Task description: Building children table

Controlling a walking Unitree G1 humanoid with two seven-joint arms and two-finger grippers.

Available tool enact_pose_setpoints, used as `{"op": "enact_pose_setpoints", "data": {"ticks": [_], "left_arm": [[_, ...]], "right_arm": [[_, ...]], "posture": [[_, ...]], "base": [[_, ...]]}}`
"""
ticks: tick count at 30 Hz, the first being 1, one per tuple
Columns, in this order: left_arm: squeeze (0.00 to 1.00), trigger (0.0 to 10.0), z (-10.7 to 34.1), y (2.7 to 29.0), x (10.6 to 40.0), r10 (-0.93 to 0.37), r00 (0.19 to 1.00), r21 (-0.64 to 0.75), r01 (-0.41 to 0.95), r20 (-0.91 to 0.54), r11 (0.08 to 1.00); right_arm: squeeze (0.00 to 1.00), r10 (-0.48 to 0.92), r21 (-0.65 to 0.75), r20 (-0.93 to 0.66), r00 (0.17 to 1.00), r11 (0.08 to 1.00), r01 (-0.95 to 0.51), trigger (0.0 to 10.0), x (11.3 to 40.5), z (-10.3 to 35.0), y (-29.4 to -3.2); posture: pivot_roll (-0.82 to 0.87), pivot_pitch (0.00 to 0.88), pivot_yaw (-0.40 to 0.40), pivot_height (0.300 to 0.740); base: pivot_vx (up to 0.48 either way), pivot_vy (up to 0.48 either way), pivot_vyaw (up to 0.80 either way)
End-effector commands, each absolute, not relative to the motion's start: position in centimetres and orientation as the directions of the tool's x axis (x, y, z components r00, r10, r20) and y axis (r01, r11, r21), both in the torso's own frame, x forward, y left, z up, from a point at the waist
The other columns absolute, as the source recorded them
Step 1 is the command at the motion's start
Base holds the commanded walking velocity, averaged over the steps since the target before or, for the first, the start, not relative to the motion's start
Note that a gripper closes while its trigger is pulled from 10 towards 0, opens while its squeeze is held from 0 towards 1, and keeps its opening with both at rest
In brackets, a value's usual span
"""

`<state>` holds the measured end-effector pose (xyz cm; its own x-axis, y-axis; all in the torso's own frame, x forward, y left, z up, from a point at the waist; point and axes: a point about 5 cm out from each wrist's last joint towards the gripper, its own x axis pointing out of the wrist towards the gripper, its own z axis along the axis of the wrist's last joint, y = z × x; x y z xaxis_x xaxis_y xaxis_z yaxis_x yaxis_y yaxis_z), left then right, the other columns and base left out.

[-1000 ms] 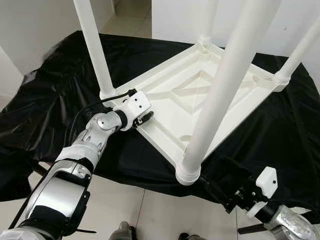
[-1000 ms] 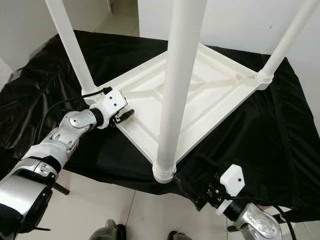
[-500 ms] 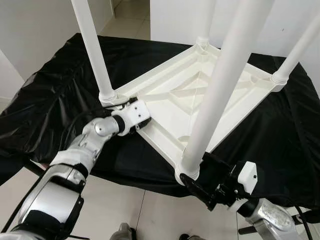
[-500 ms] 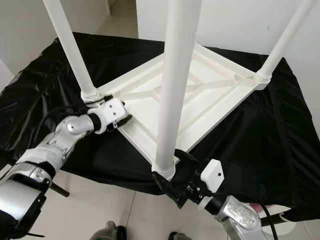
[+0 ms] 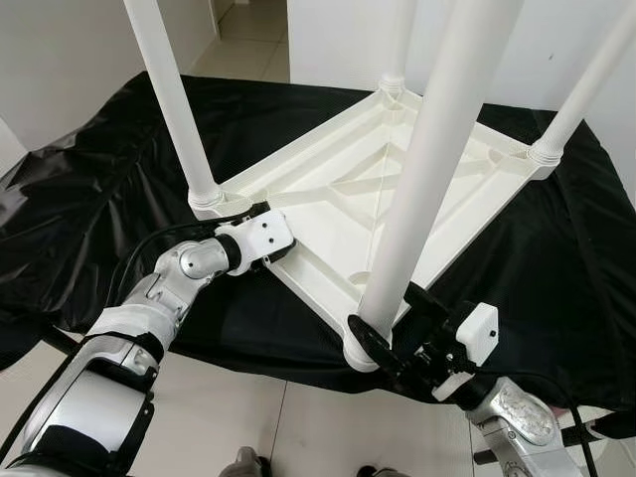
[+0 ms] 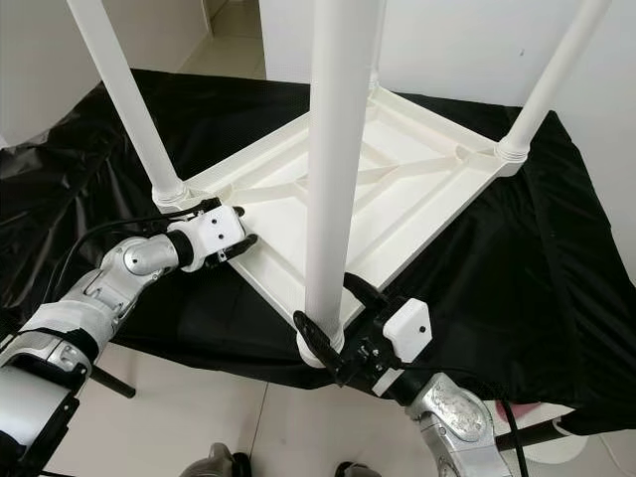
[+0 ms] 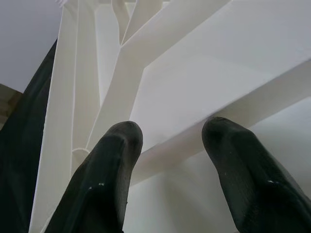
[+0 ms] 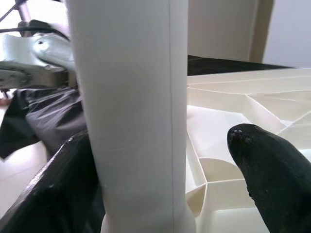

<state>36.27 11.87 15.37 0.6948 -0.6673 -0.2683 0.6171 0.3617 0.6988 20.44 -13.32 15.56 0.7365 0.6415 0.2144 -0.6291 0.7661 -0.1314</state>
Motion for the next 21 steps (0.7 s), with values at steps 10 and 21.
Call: {"op": "enact_pose_setpoints", "data": {"ticks": [10, 21], "left_arm": [[0.00, 10.0, 10.4, 13.3, 32.6, -0.702, 0.320, 0.445, 0.895, -0.636, 0.004], [0.00, 10.0, 9.9, 14.2, 31.1, -0.703, 0.250, 0.411, 0.909, -0.666, -0.065]], "right_arm": [[0.00, 0.553, -0.178, 0.121, 0.824, 0.829, -0.530, 10.0, 20.5, 14.0, -15.0], [0.00, 0.496, -0.192, 0.088, 0.864, 0.859, -0.474, 10.0, 19.1, 13.4, -16.9]], "posture": [[0.06, 0.137, 0.062, 0.740], [0.05, 0.147, 0.067, 0.740]], "base": [[0.000, 0.000, 0.00], [0.000, 0.000, 0.00]]}}
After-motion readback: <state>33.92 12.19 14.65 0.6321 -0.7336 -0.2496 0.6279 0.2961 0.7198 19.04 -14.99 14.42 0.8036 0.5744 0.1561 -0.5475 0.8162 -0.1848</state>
